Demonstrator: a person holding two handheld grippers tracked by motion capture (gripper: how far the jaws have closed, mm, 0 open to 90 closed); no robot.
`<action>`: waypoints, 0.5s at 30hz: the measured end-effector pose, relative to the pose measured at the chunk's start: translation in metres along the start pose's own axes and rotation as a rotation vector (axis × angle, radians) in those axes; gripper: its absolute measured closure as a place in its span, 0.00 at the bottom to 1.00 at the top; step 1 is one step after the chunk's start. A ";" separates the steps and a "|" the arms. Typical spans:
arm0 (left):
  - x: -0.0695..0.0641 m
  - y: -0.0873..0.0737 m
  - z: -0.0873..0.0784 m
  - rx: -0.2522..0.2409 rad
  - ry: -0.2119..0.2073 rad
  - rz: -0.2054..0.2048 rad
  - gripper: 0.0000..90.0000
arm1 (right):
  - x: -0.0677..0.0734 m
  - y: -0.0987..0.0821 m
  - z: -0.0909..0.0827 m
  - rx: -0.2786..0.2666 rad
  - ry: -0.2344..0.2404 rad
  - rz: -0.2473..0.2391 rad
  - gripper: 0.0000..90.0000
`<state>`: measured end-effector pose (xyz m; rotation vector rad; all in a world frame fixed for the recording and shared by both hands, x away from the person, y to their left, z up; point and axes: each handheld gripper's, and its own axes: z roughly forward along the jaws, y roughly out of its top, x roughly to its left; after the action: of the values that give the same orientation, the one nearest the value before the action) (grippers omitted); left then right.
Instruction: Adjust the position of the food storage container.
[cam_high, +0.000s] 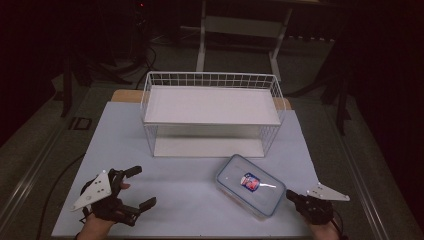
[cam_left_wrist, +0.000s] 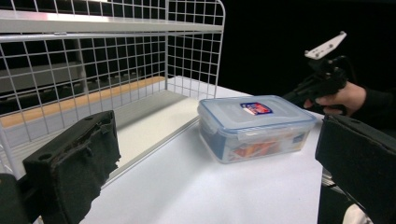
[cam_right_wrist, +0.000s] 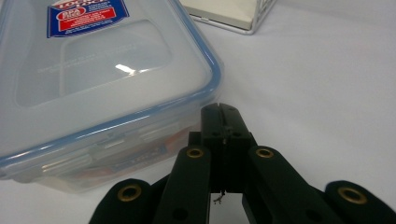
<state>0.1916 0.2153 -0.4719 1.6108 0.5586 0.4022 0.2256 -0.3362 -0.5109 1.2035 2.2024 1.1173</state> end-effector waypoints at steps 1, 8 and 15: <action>0.000 0.000 0.000 -0.001 -0.001 -0.001 0.00 | 0.000 0.002 0.003 0.002 0.004 -0.007 1.00; 0.000 -0.001 0.000 0.000 0.000 -0.002 0.00 | 0.001 0.017 0.024 -0.001 0.009 -0.032 1.00; 0.000 -0.001 0.000 -0.002 -0.001 -0.002 0.00 | 0.001 0.005 0.023 0.014 0.036 0.006 1.00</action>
<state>0.1920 0.2154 -0.4731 1.6083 0.5596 0.4003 0.2431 -0.3230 -0.5208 1.2050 2.2380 1.1363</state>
